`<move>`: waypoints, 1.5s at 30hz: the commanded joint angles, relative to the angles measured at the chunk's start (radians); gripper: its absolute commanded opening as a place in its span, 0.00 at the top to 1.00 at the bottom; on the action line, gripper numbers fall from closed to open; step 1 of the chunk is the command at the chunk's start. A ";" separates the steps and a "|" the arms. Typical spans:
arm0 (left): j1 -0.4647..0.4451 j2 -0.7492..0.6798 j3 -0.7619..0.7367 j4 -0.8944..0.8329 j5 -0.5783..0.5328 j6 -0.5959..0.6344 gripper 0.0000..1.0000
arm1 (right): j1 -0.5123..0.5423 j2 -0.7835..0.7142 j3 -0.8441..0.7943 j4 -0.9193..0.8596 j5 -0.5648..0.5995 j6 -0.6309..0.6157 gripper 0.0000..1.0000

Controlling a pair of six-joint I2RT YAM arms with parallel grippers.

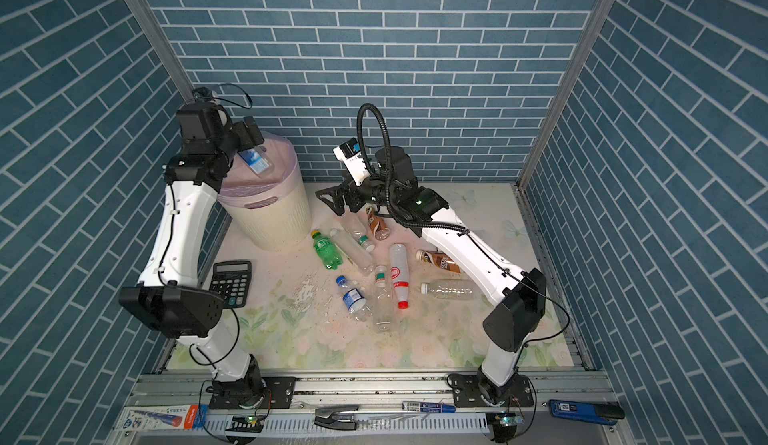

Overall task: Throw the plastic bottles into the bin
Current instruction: 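Open the left gripper to drop the bottle into the bin, then bring left arm back to center while right gripper lowers to Nescafe bottle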

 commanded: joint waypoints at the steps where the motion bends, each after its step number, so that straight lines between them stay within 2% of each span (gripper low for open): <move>1: -0.008 -0.099 -0.012 -0.029 0.074 -0.057 0.01 | 0.002 -0.043 -0.043 -0.012 0.030 -0.032 0.01; 6: -0.049 -0.131 0.001 -0.055 0.079 -0.036 0.01 | -0.001 -0.043 -0.070 -0.004 0.064 -0.020 0.01; 13: -0.148 -0.212 -0.084 -0.037 0.118 -0.074 0.01 | -0.041 -0.043 -0.108 -0.002 0.110 0.038 0.01; 20: -0.303 -0.300 -0.321 0.079 0.162 -0.166 0.01 | -0.124 -0.034 -0.161 -0.026 0.176 0.095 0.01; 24: -0.344 -0.360 -0.543 0.271 0.274 -0.306 0.01 | -0.193 0.004 -0.193 -0.043 0.218 0.165 0.01; 26: -0.387 -0.366 -0.612 0.312 0.277 -0.314 0.01 | -0.231 0.034 -0.207 -0.042 0.211 0.201 0.01; 29: -0.431 -0.346 -0.658 0.304 0.287 -0.294 0.01 | -0.243 0.080 -0.229 -0.032 0.223 0.178 0.01; 38: -0.428 -0.301 -0.812 0.353 0.379 -0.351 0.01 | -0.246 0.273 -0.209 0.003 0.210 0.148 0.01; 45: -0.417 -0.266 -0.897 0.445 0.395 -0.371 0.01 | -0.242 0.418 -0.099 -0.051 0.206 0.144 0.07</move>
